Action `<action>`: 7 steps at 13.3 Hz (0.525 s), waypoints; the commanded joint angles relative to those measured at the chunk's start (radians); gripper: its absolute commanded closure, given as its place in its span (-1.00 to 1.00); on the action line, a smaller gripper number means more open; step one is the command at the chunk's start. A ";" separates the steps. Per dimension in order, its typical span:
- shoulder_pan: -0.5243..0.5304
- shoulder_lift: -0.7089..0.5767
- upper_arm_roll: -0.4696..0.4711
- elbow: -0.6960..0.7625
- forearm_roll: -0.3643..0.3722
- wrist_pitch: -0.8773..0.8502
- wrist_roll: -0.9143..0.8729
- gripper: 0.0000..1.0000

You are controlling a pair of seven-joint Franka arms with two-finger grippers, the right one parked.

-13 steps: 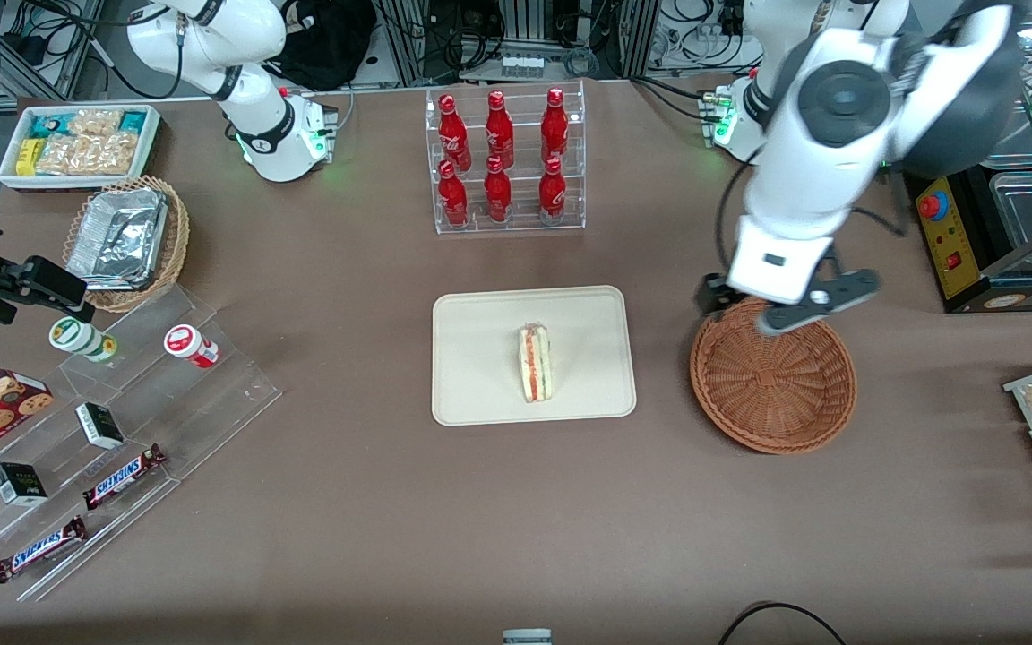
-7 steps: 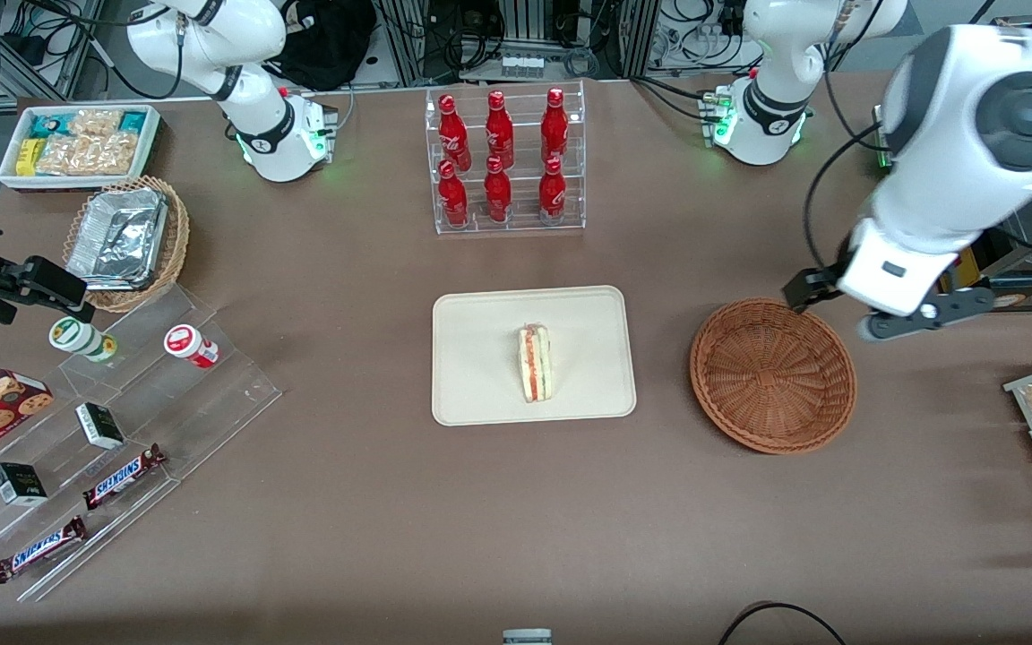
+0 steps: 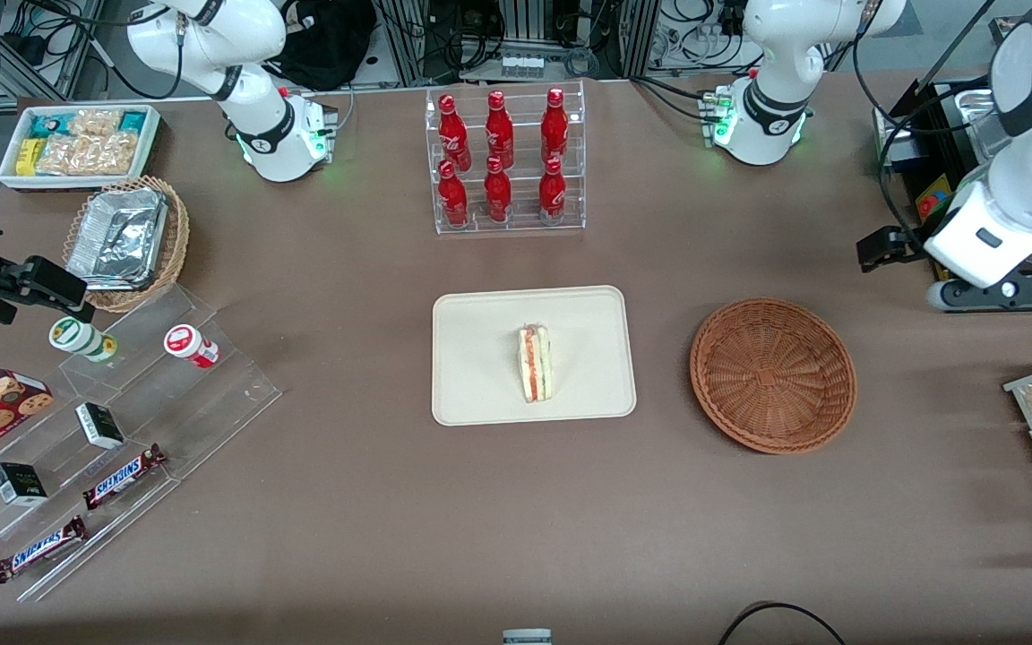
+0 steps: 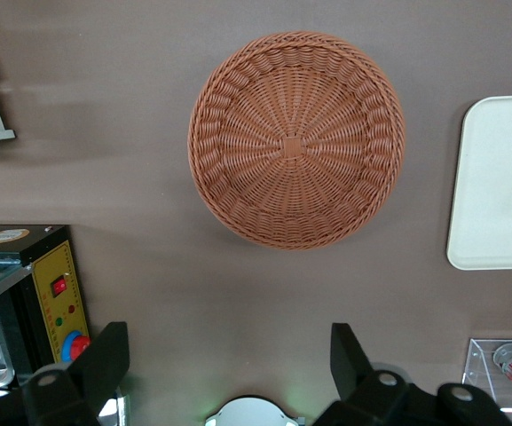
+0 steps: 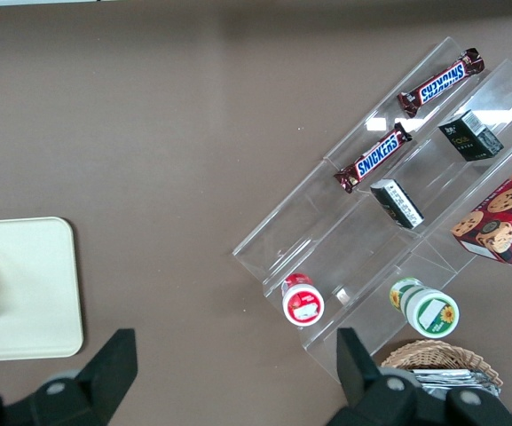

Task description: Place sandwich from basket to tray

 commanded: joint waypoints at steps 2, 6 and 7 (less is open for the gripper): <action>-0.023 -0.054 0.013 -0.023 -0.011 -0.016 -0.042 -1.00; -0.020 -0.037 0.016 0.031 -0.011 -0.011 -0.043 -1.00; -0.020 -0.037 0.017 0.034 -0.009 -0.006 -0.053 -1.00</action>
